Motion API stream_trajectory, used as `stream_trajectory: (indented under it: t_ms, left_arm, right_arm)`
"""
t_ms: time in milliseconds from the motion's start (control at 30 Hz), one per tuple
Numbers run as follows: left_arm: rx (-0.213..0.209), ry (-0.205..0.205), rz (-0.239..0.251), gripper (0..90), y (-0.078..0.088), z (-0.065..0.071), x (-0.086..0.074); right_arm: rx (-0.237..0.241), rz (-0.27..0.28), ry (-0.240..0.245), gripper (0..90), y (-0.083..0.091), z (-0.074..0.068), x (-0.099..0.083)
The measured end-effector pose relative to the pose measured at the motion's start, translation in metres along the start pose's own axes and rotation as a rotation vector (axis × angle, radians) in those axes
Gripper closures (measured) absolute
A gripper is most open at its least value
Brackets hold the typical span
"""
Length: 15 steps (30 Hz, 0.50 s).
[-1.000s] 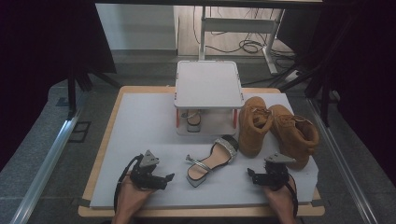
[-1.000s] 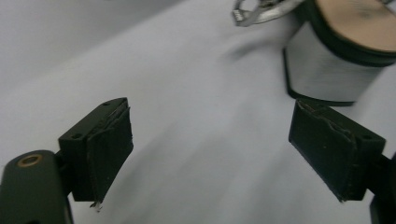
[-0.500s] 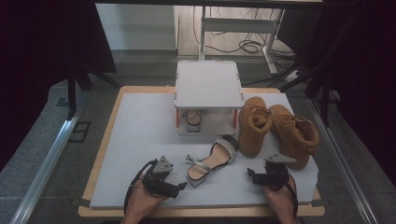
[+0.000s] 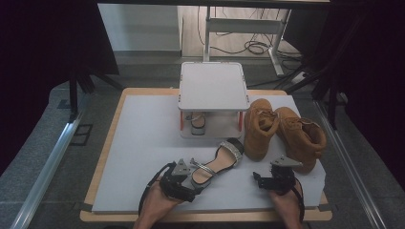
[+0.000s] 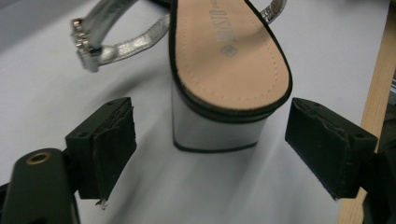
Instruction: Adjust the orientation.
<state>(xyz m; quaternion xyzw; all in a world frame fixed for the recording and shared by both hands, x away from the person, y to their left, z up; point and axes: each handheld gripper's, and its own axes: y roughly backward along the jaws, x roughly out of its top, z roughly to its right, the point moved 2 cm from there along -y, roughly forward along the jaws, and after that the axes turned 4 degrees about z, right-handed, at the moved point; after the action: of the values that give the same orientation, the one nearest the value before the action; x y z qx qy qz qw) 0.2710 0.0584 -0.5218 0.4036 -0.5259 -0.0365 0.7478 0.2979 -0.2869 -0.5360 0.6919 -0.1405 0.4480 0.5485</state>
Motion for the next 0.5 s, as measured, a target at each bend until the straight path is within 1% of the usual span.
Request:
stream_trajectory:
  t_ms: [300,500]
  left_arm:
    - [-0.001,-0.01,-0.02,20.8,-0.013,0.001,0.006]
    - [0.005,-0.007,-0.033,23.3,-0.023,0.003,0.014]
  right_arm:
    - [0.0,0.0,0.0,12.6,0.0,0.0,0.0]
    - [0.001,0.0,0.0,12.6,0.0,0.0,0.0]
